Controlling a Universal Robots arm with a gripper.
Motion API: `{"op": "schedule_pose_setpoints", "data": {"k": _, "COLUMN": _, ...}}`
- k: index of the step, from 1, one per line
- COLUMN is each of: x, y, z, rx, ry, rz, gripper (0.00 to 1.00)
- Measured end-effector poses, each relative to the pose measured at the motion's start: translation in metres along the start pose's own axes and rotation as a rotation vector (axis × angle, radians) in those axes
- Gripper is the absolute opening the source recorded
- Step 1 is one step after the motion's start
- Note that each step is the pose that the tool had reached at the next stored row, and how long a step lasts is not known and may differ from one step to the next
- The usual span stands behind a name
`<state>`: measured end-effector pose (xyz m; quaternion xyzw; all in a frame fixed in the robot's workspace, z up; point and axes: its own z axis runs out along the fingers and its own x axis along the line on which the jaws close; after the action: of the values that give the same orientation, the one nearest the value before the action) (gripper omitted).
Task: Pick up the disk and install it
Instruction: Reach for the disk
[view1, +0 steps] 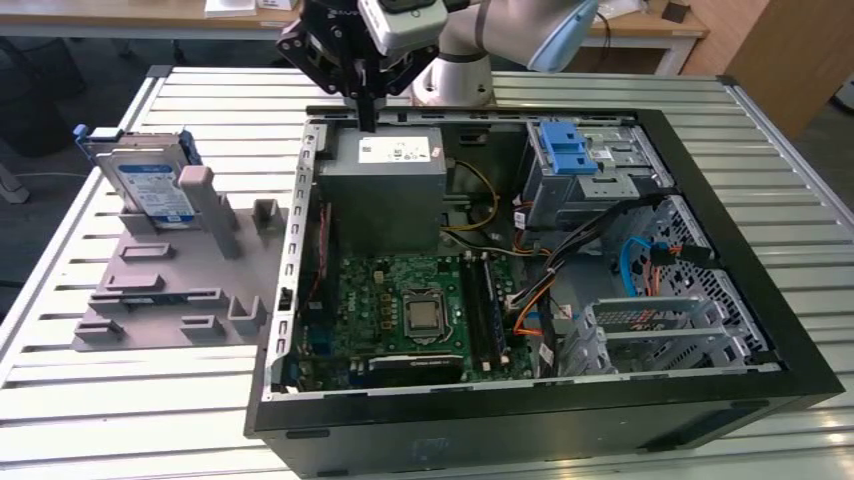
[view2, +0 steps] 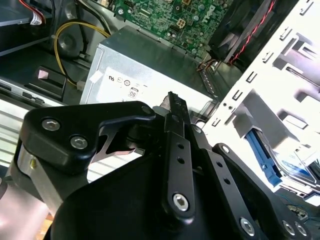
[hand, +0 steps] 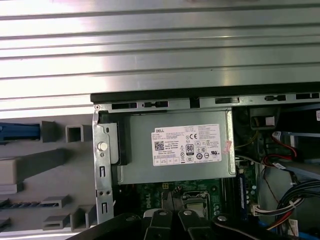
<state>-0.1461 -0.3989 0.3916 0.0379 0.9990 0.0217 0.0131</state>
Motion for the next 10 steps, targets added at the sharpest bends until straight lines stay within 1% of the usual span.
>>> {"op": "schedule_pose_setpoints", "data": {"k": 10, "x": 0.0061, "y": -0.0005, "z": 0.0003, "rx": -0.0001, "ry": 0.0001, "rz": 0.0, "gripper": 0.11}}
